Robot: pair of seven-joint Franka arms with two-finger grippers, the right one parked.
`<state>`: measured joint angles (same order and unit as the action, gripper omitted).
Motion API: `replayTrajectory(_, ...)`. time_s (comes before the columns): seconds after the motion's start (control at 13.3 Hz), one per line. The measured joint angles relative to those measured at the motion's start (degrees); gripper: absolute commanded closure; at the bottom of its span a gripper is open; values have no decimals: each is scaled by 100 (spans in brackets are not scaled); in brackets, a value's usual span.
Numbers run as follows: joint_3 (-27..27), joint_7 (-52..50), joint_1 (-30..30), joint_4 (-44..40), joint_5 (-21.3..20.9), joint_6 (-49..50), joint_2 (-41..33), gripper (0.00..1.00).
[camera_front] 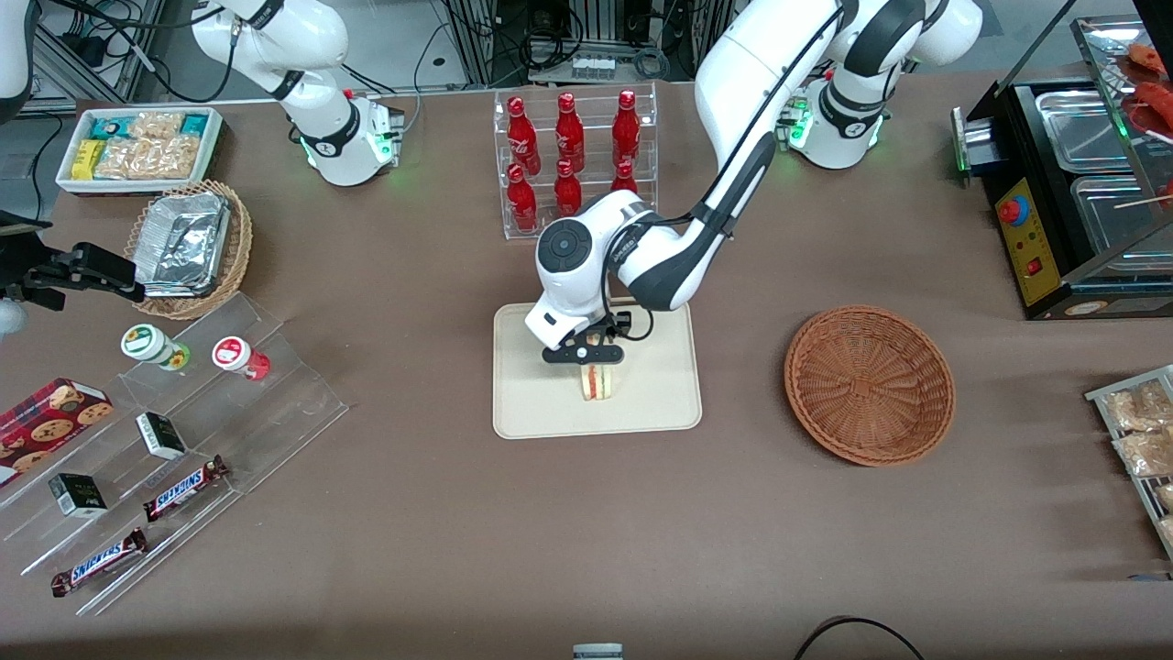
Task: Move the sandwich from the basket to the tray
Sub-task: 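Lower the sandwich onto the tray and open the left gripper, then raise the open left gripper away from the sandwich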
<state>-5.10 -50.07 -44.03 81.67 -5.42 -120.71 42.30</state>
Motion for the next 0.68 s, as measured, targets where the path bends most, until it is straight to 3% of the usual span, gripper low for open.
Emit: replayTrajectory(0.68,98,-58,928,-157,4,1530,-1703,0)
